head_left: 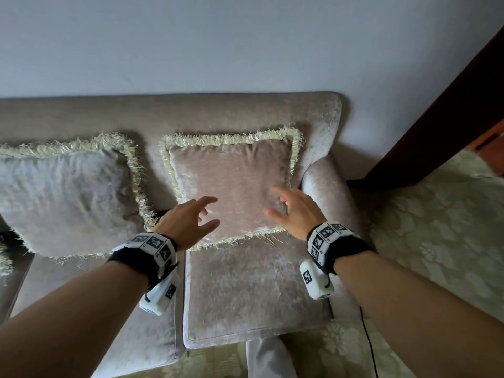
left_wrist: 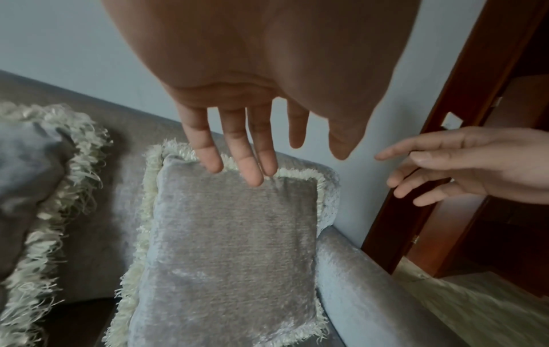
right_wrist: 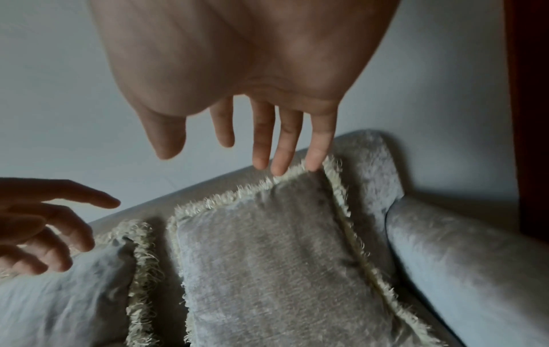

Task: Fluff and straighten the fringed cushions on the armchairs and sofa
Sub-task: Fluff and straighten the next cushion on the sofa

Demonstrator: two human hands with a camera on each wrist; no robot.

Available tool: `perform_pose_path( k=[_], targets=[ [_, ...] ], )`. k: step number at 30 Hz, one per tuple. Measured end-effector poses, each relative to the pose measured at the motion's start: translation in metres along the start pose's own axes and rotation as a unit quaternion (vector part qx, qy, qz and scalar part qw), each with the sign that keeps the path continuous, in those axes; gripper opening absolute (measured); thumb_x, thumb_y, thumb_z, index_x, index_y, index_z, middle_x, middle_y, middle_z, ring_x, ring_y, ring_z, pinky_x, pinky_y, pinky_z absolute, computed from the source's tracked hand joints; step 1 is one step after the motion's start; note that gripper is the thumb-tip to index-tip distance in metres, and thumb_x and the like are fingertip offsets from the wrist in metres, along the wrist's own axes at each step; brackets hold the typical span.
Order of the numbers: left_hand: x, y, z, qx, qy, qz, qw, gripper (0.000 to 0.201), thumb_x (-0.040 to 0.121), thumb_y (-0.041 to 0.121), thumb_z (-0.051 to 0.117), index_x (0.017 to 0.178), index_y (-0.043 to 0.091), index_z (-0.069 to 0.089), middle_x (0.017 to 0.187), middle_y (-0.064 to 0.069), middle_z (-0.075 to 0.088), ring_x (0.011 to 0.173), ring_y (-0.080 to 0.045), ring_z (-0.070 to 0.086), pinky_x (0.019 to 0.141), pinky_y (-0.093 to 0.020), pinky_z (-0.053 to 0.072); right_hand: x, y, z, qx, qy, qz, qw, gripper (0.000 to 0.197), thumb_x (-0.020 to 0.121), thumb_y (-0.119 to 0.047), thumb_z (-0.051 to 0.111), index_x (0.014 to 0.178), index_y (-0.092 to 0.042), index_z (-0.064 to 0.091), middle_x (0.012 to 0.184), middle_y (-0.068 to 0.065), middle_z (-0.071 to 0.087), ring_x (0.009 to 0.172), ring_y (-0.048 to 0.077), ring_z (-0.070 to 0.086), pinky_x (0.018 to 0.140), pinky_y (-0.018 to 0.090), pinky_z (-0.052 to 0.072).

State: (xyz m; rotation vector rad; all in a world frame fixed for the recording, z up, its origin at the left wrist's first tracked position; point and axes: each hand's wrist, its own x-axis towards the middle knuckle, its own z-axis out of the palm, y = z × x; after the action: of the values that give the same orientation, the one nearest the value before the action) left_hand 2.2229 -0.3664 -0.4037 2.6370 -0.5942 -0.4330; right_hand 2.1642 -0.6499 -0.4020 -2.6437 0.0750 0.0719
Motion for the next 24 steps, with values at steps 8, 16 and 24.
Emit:
perform_pose_path(
  k=[8,16,24],
  targets=[
    [0.125,-0.069,0.07,-0.061,0.063,-0.082,0.993,0.053,0.089,0.056,0.062,0.139,0.043,0.048,0.115,0.009,0.066,0.097,-0.012,0.068,0.09,-0.044,0.055,0.125,0.092,0.099,0.066,0.013,0.013,0.998,0.068,0.082,-0.073,0.049,0.141,-0.039,0.045,0.128,-0.001,0.056,0.113,0.017,0.058,0.094,0.042,0.052],
    [0.174,-0.142,0.164,-0.206,0.264,-0.132,0.933,0.074,0.076,0.05,0.075,0.144,0.04,0.046,0.127,0.005,0.044,0.098,-0.013,0.061,0.086,-0.036,0.056,0.172,0.171,0.183,0.125,0.179,0.038,0.975,0.079,0.08,-0.065,0.066,0.15,-0.039,0.039,0.143,0.006,0.028,0.133,0.023,0.041,0.111,0.044,0.04],
    [0.213,-0.209,0.217,-0.177,0.321,-0.087,0.926,0.112,0.069,0.081,0.066,0.156,0.025,0.023,0.154,-0.021,0.025,0.145,-0.033,0.028,0.117,-0.048,0.035,0.205,0.217,0.243,0.168,0.206,0.037,0.964,0.092,0.078,-0.077,0.055,0.151,-0.059,0.002,0.161,0.013,0.019,0.152,0.026,0.019,0.119,0.054,0.025]
  ],
)
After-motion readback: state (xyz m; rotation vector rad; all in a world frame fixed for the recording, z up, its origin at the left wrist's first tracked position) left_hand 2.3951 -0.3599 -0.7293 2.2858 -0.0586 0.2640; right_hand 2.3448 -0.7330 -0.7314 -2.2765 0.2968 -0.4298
